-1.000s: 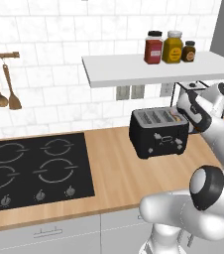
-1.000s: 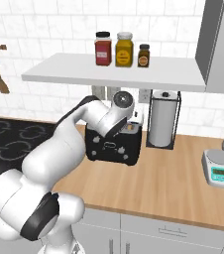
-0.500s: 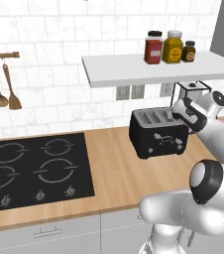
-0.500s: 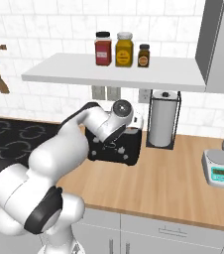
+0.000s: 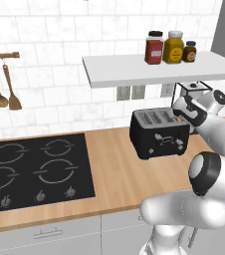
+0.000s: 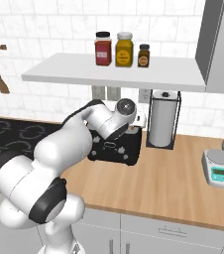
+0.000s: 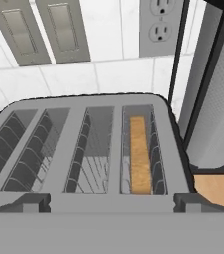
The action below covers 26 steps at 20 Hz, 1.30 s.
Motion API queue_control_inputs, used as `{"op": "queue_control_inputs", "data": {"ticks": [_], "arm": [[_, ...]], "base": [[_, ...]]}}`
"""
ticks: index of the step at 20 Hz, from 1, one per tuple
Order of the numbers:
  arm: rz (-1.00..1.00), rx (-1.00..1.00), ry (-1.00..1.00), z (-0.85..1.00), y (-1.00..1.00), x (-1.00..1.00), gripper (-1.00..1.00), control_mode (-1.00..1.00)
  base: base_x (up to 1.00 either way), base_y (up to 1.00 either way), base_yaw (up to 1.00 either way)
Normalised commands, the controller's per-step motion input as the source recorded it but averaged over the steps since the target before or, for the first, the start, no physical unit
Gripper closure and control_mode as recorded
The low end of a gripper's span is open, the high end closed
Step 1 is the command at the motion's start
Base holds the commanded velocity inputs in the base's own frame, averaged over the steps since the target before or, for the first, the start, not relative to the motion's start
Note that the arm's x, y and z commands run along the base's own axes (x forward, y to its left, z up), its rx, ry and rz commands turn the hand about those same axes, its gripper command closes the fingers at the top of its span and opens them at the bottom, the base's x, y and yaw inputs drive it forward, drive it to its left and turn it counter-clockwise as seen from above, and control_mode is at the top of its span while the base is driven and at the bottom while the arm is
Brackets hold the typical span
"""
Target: Start the toaster. Once the lever pops up, take the bread to the plate on the dining counter.
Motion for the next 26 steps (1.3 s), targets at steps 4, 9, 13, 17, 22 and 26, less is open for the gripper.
{"op": "queue_control_inputs", "data": {"ticks": [4,9,13,17,22,26], "arm": [[0.0,0.0,0.0,0.0,-0.07,0.01,-1.0,-1.0],[0.0,0.0,0.0,0.0,0.0,0.0,-1.0,-1.0],[0.0,0.0,0.0,0.0,0.0,0.0,-1.0,-1.0],[0.0,0.0,0.0,0.0,0.0,0.0,-1.0,-1.0],[0.0,0.0,0.0,0.0,0.0,0.0,-1.0,-1.0],[0.0,0.0,0.0,0.0,0.0,0.0,-1.0,-1.0]], "base": [[0.0,0.0,0.0],[0.0,0.0,0.0],[0.0,0.0,0.0],[0.0,0.0,0.0],[0.0,0.0,0.0],[0.0,0.0,0.0]]}}
